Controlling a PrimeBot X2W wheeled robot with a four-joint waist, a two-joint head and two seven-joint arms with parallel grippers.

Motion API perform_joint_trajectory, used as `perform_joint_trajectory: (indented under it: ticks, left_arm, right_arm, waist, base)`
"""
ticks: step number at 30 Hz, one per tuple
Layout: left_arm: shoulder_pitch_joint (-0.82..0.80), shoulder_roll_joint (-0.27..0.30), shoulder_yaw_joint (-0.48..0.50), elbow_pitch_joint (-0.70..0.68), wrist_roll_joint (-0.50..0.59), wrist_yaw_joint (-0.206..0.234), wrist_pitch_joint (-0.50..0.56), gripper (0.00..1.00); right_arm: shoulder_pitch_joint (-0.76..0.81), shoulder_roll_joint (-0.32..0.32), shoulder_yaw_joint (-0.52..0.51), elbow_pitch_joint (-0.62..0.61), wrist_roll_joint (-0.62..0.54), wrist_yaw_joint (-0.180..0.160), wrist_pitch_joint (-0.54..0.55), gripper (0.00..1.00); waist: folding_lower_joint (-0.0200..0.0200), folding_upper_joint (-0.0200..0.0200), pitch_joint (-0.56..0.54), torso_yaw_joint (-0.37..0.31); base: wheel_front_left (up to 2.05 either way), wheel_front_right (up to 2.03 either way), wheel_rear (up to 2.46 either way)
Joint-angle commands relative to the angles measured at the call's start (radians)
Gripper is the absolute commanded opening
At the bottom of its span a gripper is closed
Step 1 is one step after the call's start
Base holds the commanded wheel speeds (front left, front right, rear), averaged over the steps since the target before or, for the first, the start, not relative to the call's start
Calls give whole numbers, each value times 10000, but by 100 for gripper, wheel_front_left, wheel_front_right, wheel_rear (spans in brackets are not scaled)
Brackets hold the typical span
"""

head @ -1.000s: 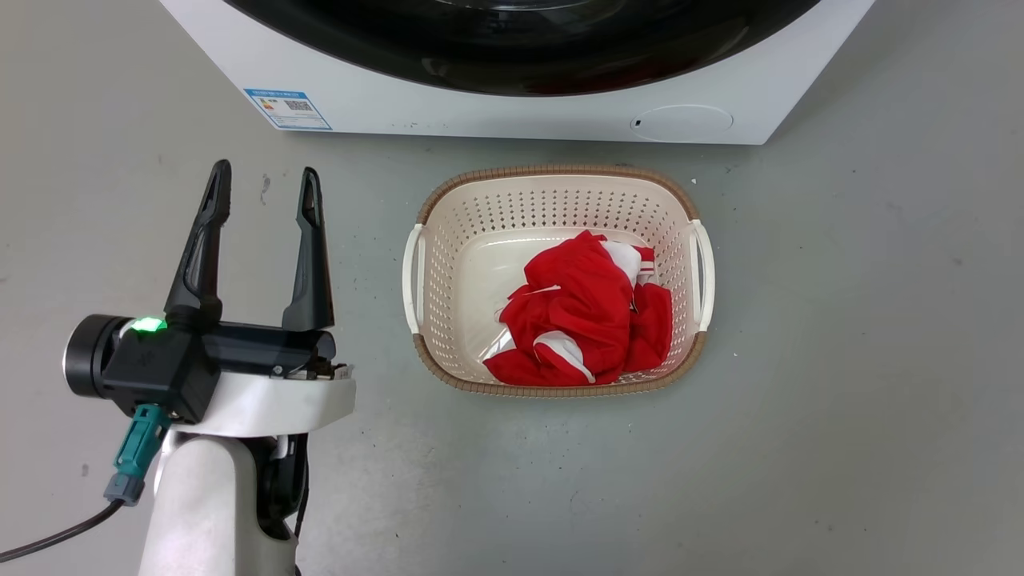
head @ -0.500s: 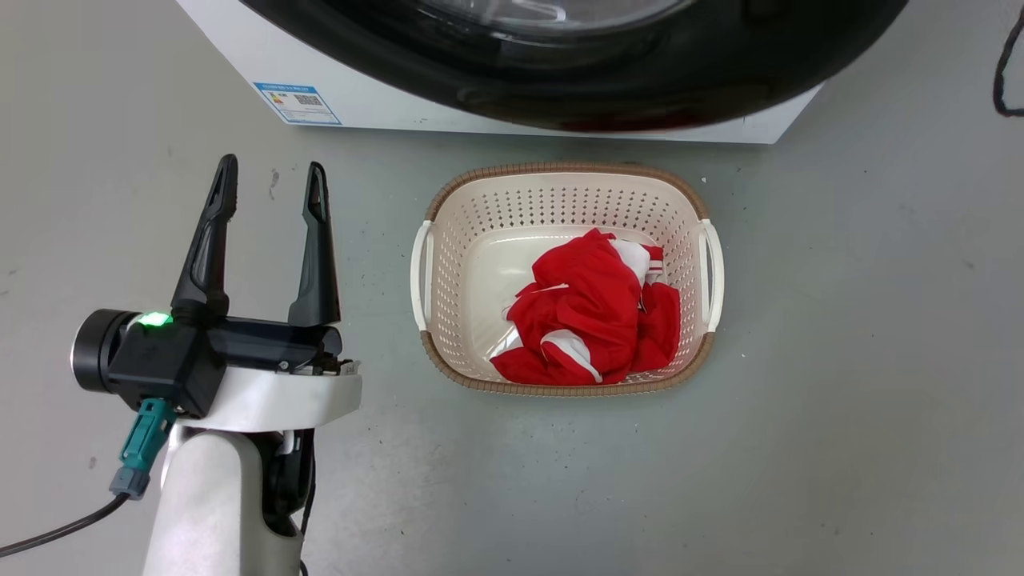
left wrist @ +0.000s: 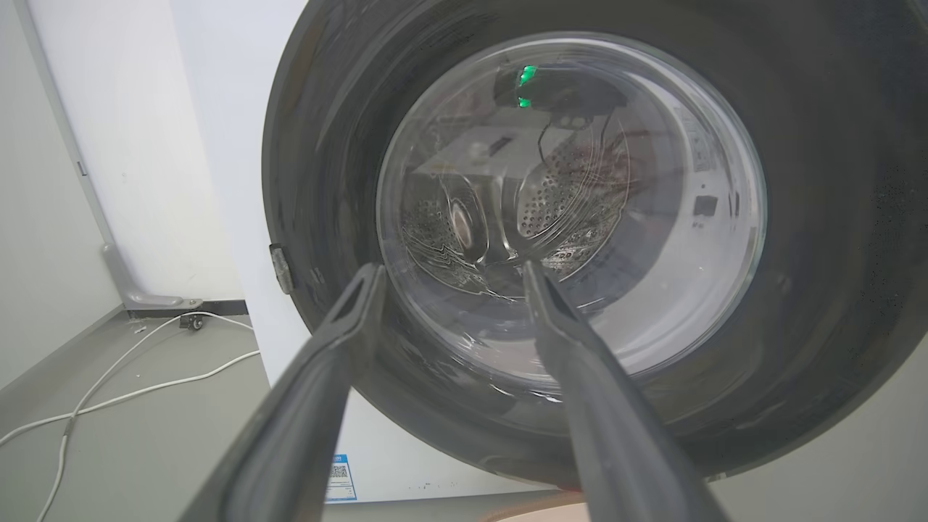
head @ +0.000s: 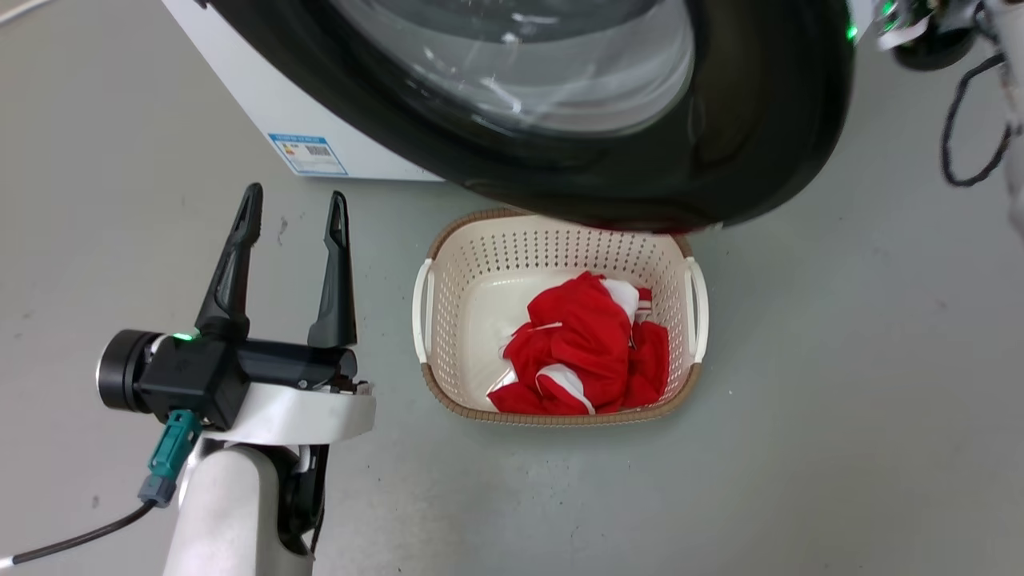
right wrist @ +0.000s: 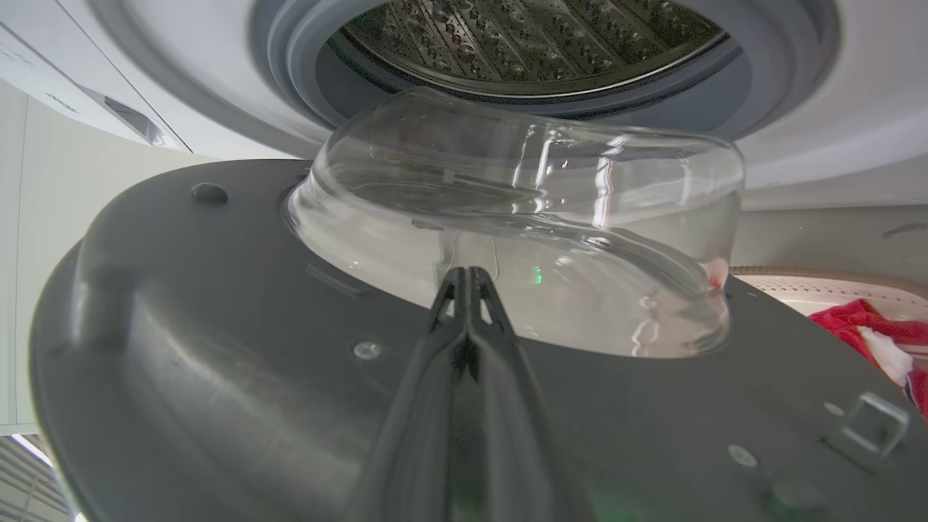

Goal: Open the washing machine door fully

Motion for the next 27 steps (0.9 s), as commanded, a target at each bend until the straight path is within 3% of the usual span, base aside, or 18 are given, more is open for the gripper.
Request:
perform_joint_trajectory:
  ticks: [1,17,22,27]
  left_arm:
    - [190,-7,-44,72,32,26,-24,100]
    - [1195,-8,-264,531,7,68,-24,100]
    - [1416,-9,-433,608,-63,96,-24,100]
    - [1611,-8,-625,724,-163,126,-24,100]
  right_arm:
    - [526,123,20,-305,135,0,309,0]
    - [3572,914,258,-2363,996,0,2362,0]
    - [4396,994,689,-3109,1279,0,2723,0]
    - [5279,1036,1861,-4161,2484,0,2749,0]
  waist:
    - [0,0,-302,-60]
    - [0,0,-1845,0]
    - [0,0,-2145,100]
    - [0,0,-2394,248]
  base:
    - [0,0,0]
    - [0,0,0]
    - [0,0,0]
    - [0,0,0]
